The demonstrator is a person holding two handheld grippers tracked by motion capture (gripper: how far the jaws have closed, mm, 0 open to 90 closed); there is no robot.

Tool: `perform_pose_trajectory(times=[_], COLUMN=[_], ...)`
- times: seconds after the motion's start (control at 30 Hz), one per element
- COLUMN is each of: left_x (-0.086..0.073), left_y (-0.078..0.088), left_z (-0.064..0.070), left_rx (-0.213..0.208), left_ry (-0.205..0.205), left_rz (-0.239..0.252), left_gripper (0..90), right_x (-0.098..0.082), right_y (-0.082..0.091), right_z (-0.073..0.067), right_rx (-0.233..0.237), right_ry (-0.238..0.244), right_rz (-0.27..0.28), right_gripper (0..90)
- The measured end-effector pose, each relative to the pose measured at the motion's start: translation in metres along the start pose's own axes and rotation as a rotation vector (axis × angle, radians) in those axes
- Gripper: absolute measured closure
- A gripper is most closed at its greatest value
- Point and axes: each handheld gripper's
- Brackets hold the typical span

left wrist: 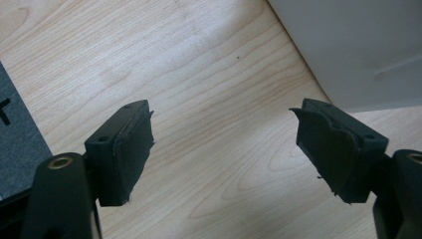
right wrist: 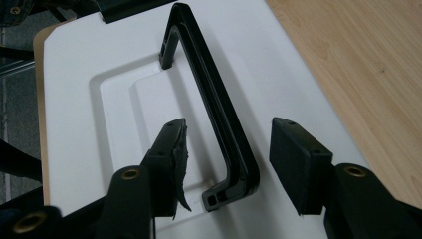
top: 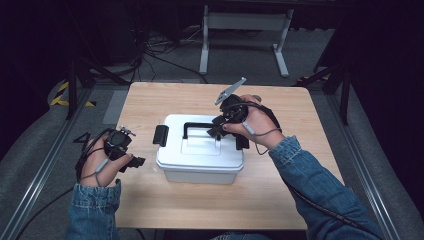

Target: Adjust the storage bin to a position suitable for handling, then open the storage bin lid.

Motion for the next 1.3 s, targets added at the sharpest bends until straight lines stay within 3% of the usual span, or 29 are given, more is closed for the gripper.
perform_pose_trajectory(times=[0.13, 0.4, 0.63, 0.9, 1.3], left_x=[0.000, 0.001, 0.000, -0.001, -0.003], left_y=[0.000, 0.000, 0.000, 0.000, -0.001], left_z=[0.000, 0.000, -0.001, -0.001, 0.000], left_rx=[-0.001, -0.004, -0.003, 0.000, 0.005], left_ry=[0.003, 0.001, 0.003, -0.005, -0.010], left_rz=[0.000, -0.003, -0.001, -0.004, -0.016], left_gripper=[22.8, 22.7, 22.6, 22.5, 22.3], right_x=[0.001, 0.004, 0.005, 0.007, 0.015], right_y=[-0.007, -0.009, -0.009, -0.008, 0.000], right_z=[-0.002, -0.016, -0.015, -0.014, -0.012], right_rx=[0.005, 0.016, 0.035, 0.060, 0.088], right_ry=[0.015, 0.129, 0.194, 0.219, 0.214], right_rz=[0.005, -0.010, -0.011, -0.014, 0.034], right_gripper=[58.2, 69.8, 81.4, 82.4, 83.6])
Point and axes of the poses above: each handheld gripper's, and its own axes: y roughly backward along the jaws, x roughly out of its top, z roughly to its right, and after that the axes turned 13 degrees about -x, right-handed
